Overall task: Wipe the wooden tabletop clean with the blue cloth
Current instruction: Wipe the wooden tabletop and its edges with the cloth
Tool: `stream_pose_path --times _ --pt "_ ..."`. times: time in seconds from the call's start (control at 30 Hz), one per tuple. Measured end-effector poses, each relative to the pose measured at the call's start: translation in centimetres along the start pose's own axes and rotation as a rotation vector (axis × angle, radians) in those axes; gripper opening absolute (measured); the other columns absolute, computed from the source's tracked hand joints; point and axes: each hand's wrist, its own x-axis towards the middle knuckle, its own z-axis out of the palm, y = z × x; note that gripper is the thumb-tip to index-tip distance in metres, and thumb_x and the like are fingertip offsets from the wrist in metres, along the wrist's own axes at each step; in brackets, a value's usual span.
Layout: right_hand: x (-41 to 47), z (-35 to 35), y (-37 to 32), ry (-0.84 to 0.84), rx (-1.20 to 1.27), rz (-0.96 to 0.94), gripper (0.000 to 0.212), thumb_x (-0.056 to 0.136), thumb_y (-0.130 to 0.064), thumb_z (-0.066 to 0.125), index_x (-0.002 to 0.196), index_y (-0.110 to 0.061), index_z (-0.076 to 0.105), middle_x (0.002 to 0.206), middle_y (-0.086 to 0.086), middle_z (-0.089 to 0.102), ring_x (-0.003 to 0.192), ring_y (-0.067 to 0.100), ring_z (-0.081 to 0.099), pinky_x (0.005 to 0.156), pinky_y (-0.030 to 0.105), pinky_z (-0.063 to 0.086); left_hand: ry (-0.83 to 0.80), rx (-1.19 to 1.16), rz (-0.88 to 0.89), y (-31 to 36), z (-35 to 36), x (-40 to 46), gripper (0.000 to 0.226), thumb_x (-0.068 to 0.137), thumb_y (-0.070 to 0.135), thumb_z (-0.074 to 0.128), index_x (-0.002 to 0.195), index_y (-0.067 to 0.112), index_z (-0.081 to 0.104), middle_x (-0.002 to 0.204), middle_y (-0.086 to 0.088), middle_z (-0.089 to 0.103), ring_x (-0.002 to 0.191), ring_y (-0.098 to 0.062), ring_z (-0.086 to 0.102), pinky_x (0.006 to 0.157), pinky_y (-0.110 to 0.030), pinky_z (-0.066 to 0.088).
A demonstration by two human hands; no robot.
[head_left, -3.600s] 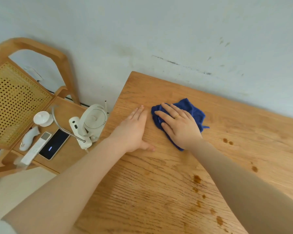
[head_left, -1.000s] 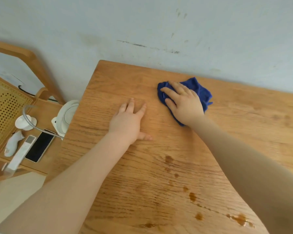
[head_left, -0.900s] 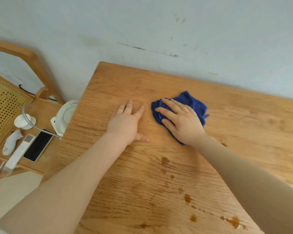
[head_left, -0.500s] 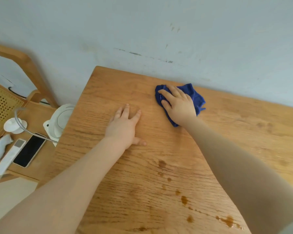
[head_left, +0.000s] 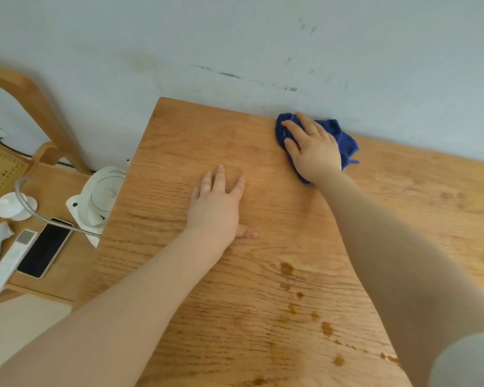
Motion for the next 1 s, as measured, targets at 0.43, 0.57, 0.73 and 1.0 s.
stream_pose_path --times 0.43,0.57,0.73,1.0 --pt "-0.7 0.2 2.7 0.002 0.021 -0.139 0.044 0.096 -0.044 0.03 0.136 -0.03 0.043 0.15 0.002 0.033 0.135 0.028 0.032 0.105 0.048 0.031 -0.024 -0.015 0.005 -0.6 0.1 -0.4 0.112 0.067 0.065 0.065 0.148 0.035 -0.007 0.155 -0.005 -0.022 0.144 -0.027 -0.013 0.117 -0.04 0.002" --pt "-2.4 0.3 1.5 -0.005 0.051 -0.163 0.043 0.096 -0.039 0.032 0.136 -0.029 0.044 0.151 0.003 0.031 0.137 0.029 0.028 0.11 0.045 0.025 -0.018 -0.031 -0.028 -1.0 -0.2 0.0 0.114 0.065 0.063 0.068 0.148 0.035 -0.005 0.155 -0.003 -0.022 0.144 -0.026 -0.013 0.118 -0.04 0.003" --pt "-10.0 -0.8 3.1 -0.072 0.042 -0.519 0.045 0.094 -0.04 0.029 0.132 -0.026 0.05 0.147 0.003 0.038 0.133 0.029 0.037 0.104 0.042 0.032 -0.038 -0.075 -0.06 0.5 -0.8 -0.6 0.113 0.065 0.058 0.072 0.148 0.036 -0.002 0.156 -0.001 -0.02 0.144 -0.024 -0.011 0.117 -0.039 0.003" --pt "-2.2 -1.0 6.2 -0.001 0.051 -0.196 0.044 0.097 -0.043 0.03 0.137 -0.03 0.041 0.151 0.001 0.03 0.137 0.027 0.028 0.107 0.045 0.027 -0.023 0.053 -0.188 1.8 -0.9 -1.5 0.111 0.071 0.056 0.068 0.148 0.033 -0.008 0.156 0.0 -0.019 0.144 -0.026 -0.011 0.118 -0.042 0.007"
